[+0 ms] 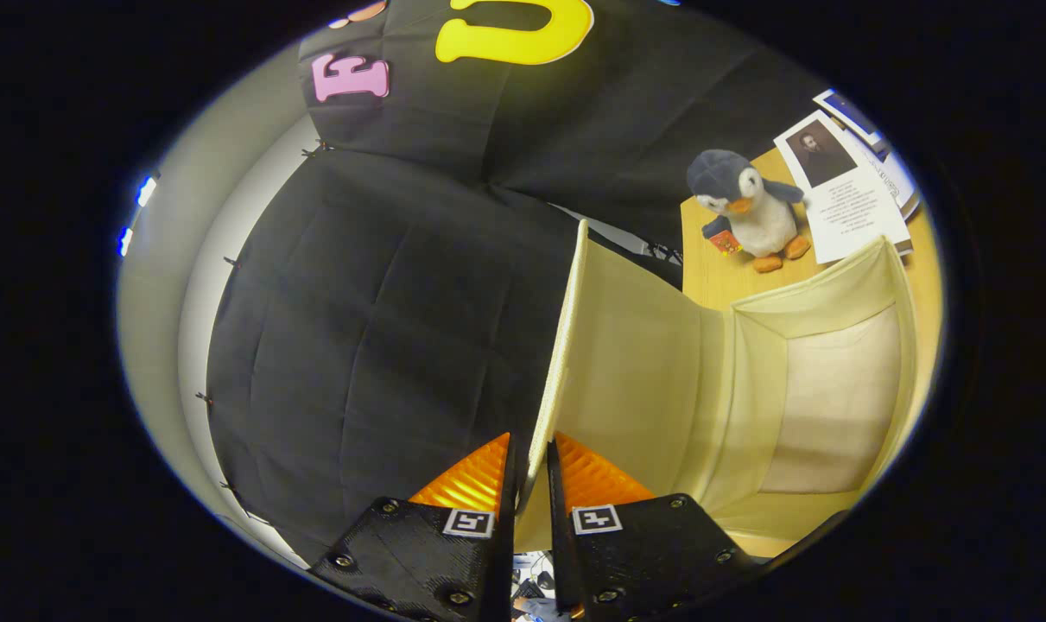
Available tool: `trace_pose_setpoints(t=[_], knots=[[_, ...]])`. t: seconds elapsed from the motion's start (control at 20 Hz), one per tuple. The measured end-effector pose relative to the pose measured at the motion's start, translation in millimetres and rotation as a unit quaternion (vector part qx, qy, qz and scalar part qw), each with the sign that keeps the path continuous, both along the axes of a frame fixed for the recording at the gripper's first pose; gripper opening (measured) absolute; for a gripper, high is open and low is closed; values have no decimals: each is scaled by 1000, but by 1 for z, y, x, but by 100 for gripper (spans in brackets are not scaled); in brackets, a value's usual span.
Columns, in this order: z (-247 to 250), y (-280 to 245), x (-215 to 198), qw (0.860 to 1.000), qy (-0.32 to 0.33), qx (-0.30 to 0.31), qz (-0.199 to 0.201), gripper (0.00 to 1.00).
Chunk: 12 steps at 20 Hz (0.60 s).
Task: Open the storage box then place both shoes into the box .Put the left shoe in first, then the right shoe, with the right side of both shoes facing outward in a uniform manner.
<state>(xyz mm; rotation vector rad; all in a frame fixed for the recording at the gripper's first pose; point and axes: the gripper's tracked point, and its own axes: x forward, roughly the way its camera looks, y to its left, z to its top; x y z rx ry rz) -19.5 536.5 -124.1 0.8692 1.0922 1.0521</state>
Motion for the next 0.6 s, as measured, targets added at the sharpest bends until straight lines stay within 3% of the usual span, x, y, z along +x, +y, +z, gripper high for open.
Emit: trace_pose_setpoints(t=[0.15, 0.2, 0.25, 0.35, 0.6], knots=[[1, 22, 5, 1000, 10, -1, -3, 19], [2, 33, 1, 1000, 13, 4, -1, 26], [4, 38, 0, 1000, 14, 7, 3, 44], [4, 41, -2, 1000, 8, 4, 10, 54], [-7, 25, 0, 999, -17, -26, 9, 54]])
